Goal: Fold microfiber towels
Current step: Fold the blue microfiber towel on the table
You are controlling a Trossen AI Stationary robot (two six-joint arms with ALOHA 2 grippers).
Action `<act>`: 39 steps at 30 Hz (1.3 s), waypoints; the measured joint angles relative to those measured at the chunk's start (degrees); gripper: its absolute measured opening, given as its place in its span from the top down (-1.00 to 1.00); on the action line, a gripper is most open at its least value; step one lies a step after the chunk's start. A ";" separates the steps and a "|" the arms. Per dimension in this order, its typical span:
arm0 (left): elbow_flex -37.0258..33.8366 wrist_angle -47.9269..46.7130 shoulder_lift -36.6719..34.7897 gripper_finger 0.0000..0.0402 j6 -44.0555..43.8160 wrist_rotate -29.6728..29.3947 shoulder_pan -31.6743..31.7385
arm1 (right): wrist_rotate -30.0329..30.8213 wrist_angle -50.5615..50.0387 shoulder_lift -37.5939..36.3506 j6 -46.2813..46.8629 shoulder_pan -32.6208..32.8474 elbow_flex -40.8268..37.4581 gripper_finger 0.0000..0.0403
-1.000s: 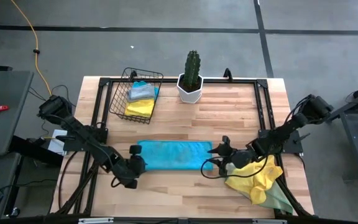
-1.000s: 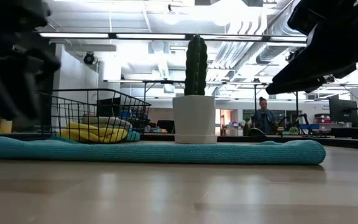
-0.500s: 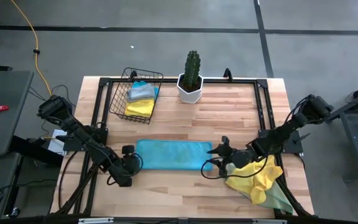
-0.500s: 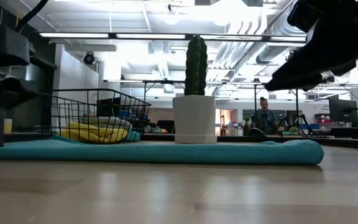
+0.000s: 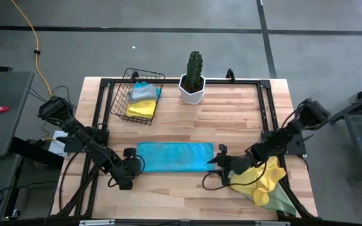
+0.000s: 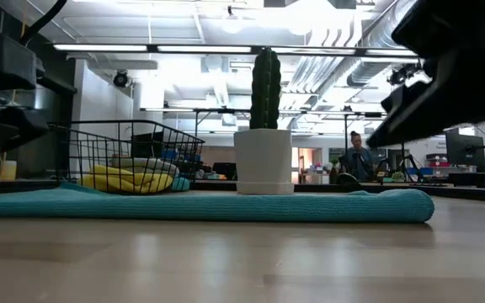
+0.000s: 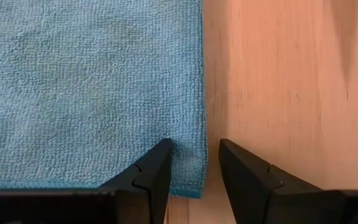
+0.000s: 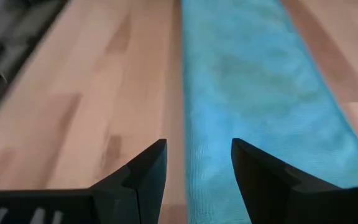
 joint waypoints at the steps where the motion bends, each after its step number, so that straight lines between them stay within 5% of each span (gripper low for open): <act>1: 0.00 -0.03 0.00 0.37 0.00 0.00 0.00 | 0.00 -0.05 1.83 -0.96 0.06 0.72 0.15; 10: 0.02 -0.30 0.00 0.37 0.00 -0.01 0.02 | 0.52 -9.98 12.07 -5.89 0.03 7.60 0.15; 17: 0.02 -0.71 0.00 0.37 0.00 -0.71 0.02 | 0.36 -20.62 11.79 -0.55 0.98 10.23 0.15; 26: 0.02 -0.99 0.00 0.37 -0.17 -1.58 0.02 | 0.61 -21.29 11.79 -0.54 2.15 10.24 0.19; 33: 0.02 -1.01 0.00 0.41 -0.20 -1.33 0.02 | 0.14 -21.24 11.79 -0.69 2.20 10.20 0.52; 39: 0.21 -1.20 0.00 0.88 -1.55 -1.42 -0.34 | 0.13 -21.41 11.77 2.03 2.26 10.14 0.96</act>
